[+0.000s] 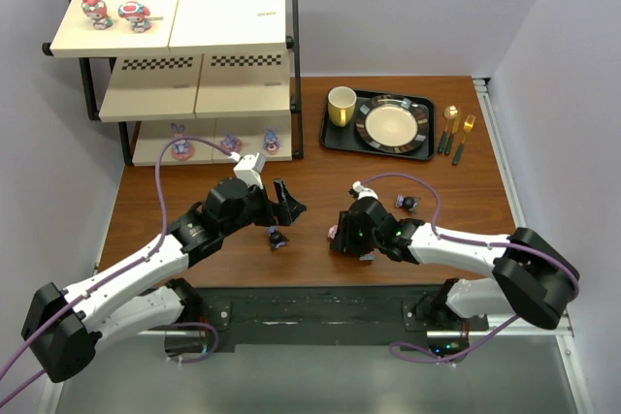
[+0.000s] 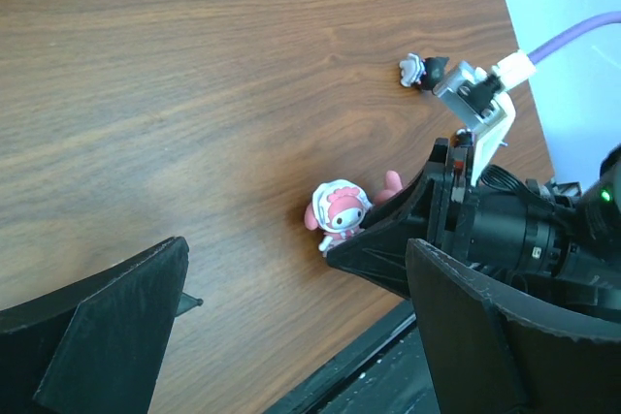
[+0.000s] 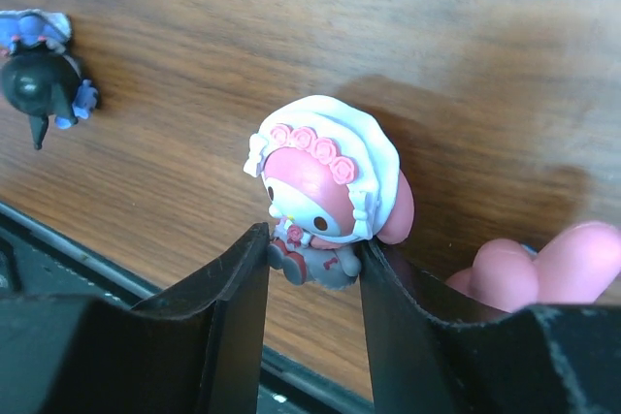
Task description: Place and organize the plastic toys onto the shelf
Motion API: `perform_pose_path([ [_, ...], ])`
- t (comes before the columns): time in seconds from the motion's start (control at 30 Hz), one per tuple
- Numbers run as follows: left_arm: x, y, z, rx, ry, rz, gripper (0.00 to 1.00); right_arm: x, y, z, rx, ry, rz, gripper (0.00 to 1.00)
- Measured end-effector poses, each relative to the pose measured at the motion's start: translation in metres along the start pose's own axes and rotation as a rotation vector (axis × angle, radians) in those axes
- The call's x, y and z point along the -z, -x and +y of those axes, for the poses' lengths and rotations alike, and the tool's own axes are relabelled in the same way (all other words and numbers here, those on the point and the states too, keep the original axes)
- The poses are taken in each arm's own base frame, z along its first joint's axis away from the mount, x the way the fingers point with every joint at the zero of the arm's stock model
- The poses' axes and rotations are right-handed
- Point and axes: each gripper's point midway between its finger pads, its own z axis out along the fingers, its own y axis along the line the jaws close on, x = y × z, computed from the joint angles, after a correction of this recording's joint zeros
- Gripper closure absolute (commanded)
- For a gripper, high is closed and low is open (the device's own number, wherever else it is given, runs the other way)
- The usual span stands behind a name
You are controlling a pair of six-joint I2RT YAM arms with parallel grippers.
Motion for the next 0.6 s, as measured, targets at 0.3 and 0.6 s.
perform_pose_path([
  [0.3,-0.006,-0.007,-0.003,0.127,0.012,0.036,0.0,0.014,0.028,0.042,0.348,0.073,-0.214,1.0],
  [0.6,-0.005,-0.001,-0.016,0.23,0.046,0.028,0.0,0.02,0.057,0.076,0.603,0.025,-0.433,1.0],
])
